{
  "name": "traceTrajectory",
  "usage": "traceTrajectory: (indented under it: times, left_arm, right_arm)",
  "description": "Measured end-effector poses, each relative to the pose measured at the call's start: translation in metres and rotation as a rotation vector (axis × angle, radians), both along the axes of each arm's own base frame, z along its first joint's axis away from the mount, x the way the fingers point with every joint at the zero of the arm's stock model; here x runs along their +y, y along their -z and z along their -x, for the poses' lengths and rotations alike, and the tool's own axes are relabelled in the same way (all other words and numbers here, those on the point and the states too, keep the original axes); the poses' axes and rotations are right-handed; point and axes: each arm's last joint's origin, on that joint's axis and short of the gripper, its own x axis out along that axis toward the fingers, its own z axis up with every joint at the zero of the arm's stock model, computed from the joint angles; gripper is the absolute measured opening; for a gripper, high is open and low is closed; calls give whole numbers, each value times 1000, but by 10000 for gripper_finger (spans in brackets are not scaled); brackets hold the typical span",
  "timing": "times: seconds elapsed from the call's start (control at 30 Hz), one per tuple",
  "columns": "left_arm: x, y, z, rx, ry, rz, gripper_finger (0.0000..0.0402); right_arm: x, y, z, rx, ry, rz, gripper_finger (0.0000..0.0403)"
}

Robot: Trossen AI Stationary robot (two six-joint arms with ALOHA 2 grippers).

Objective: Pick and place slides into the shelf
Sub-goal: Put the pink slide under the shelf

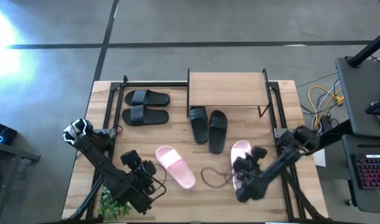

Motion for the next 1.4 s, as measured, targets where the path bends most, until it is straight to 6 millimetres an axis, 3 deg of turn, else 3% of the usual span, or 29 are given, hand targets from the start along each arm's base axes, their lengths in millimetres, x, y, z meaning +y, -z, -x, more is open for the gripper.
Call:
traceTrajectory:
  times: [0.17,0.3,0.63,0.8,1.13,1.4]
  left_arm:
    - [-1,-2,-2,-15,-3,22,224]
    - [-2,-3,-2,-20,-4,30,224]
    - [-1,-2,-3,-19,-9,31,224]
    - [-1,-1,-3,-16,-9,28,224]
    - [-2,0,-5,-13,-17,71,224]
    - [10,12,-19,-24,-67,99,224]
  right_arm:
    - [-46,17,7,8,63,118,9]
    - [-77,23,7,-45,63,90,9]
    - [-134,31,9,-17,74,65,26]
    - [-142,38,2,1,-3,29,66]
    - [-142,33,4,96,-8,-9,189]
    - [-114,-6,12,-23,-17,5,215]
